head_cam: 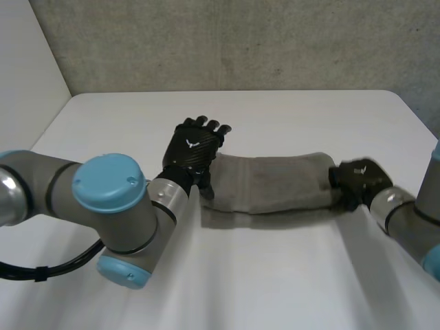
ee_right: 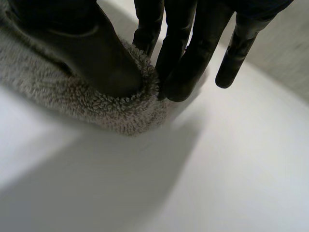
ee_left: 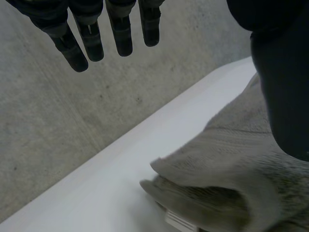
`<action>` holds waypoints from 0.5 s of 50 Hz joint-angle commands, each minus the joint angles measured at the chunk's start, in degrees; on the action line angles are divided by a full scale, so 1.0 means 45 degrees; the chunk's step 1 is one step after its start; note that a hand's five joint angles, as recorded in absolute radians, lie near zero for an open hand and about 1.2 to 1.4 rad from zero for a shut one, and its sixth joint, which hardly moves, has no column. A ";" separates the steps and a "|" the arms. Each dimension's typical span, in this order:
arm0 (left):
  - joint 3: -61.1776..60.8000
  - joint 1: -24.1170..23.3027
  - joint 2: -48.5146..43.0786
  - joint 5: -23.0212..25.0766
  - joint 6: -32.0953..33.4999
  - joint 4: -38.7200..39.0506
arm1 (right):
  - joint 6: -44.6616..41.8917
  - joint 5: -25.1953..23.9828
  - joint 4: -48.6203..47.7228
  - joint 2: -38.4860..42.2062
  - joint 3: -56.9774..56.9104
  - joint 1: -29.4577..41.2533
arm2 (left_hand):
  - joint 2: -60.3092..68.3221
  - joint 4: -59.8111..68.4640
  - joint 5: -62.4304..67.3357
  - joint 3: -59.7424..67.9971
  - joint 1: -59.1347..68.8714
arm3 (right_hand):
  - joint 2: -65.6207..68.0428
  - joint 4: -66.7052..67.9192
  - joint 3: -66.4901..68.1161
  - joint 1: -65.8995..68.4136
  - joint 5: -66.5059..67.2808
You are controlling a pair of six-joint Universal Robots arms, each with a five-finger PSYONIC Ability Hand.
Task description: Fold the towel.
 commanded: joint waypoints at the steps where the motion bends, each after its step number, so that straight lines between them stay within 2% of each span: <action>1: -0.0977 0.0243 0.1249 -0.0012 -0.0033 0.0017 | -0.0980 0.0630 0.0094 -0.0361 -0.2228 0.1527 | -0.0955 -0.1030 -0.2700 -0.0789 -0.0988 | 0.1492 1.2754 0.0814 0.1260 0.0809; 2: -0.1172 0.0379 0.1541 -0.0051 -0.0014 0.0017 | -0.1565 0.0650 -0.0003 -0.0187 -0.2756 0.2405 | -0.0955 -0.1030 -0.2700 -0.0789 -0.0988 | 0.1492 1.2754 0.0814 0.1260 0.0809; 3: -0.1174 0.0381 0.1544 -0.0051 -0.0014 0.0017 | -0.1570 0.0650 -0.0004 -0.0185 -0.2761 0.2414 | -0.0955 -0.1030 -0.2700 -0.0789 -0.0988 | 0.1492 1.2754 0.0814 0.1260 0.0809; 5: -0.1505 0.0944 0.2146 -0.0245 -0.0014 0.0037 | -0.3222 0.0611 -0.0120 0.0553 -0.3772 0.4028 | -0.0955 -0.1030 -0.2700 -0.0789 -0.0988 | 0.1492 1.2754 0.0814 0.1260 0.0809; 6: -0.1506 0.0947 0.2149 -0.0247 -0.0014 0.0037 | -0.3231 0.0611 -0.0121 0.0557 -0.3777 0.4035 | -0.0955 -0.1030 -0.2700 -0.0789 -0.0988 | 0.1492 1.2754 0.0814 0.1260 0.0809; 8: -0.1798 0.1530 0.2597 -0.0655 -0.0033 0.0056 | -0.5019 0.0534 -0.0354 0.1316 -0.4554 0.5357 | -0.0955 -0.1030 -0.2700 -0.0789 -0.0988 | 0.1492 1.2754 0.0814 0.1260 0.0809; 10: -0.1915 0.1726 0.2734 -0.0850 -0.0053 0.0057 | -0.5724 0.0398 -0.0568 0.1667 -0.4790 0.5963 | -0.0955 -0.1030 -0.2700 -0.0789 -0.0988 | 0.1492 1.2754 0.0814 0.1260 0.0809; 12: -0.1994 0.1864 0.2813 -0.0968 -0.0053 0.0057 | -0.6117 0.0203 -0.0783 0.2077 -0.4947 0.6529 | -0.0955 -0.1030 -0.2700 -0.0789 -0.0988 | 0.1492 1.2754 0.0814 0.1260 0.0809; 14: -0.2092 0.2079 0.2949 -0.1047 -0.0072 0.0037 | -0.6219 -0.0460 -0.0863 0.3053 -0.5143 0.7177 | -0.0955 -0.1030 -0.2700 -0.0789 -0.0988 | 0.1492 1.2754 0.0814 0.1260 0.0809; 17: -0.2228 0.2196 0.2989 -0.1028 -0.0092 0.0037 | -0.6239 -0.0891 -0.0785 0.3583 -0.5144 0.7394 | -0.0993 -0.1068 -0.2738 -0.0827 -0.1025 | 0.1492 1.2754 0.0814 0.1260 0.0809; 21: -0.2307 0.2197 0.3009 -0.1028 -0.0111 0.0076 | -0.6045 -0.0680 -0.0765 0.3527 -0.5124 0.7375 | -0.0993 -0.1068 -0.2738 -0.0827 -0.1025 | 0.1492 1.2754 0.0814 0.1260 0.0809; 22: -0.2307 0.2197 0.3009 -0.1009 -0.0131 0.0095 | -0.5695 -0.0504 -0.0804 0.3429 -0.5066 0.7336 | -0.0993 -0.1068 -0.2738 -0.0827 -0.1025 | -0.0567 1.0695 -0.1246 -0.0799 -0.1250; 23: -0.2307 0.2197 0.3009 -0.1008 -0.0131 0.0096 | -0.5692 -0.0502 -0.0804 0.3429 -0.5066 0.7336 | -0.0993 -0.1068 -0.2738 -0.0827 -0.1025 | -0.0588 1.0675 -0.1266 -0.0820 -0.1271; 25: -0.2249 0.2158 0.3009 -0.0989 -0.0131 0.0193 | -0.4099 -0.0288 -0.0882 0.2517 -0.4794 0.7258 | -0.0993 -0.1068 -0.2738 -0.0827 -0.1025 | -0.6614 0.4648 -0.7293 -0.6846 -0.7298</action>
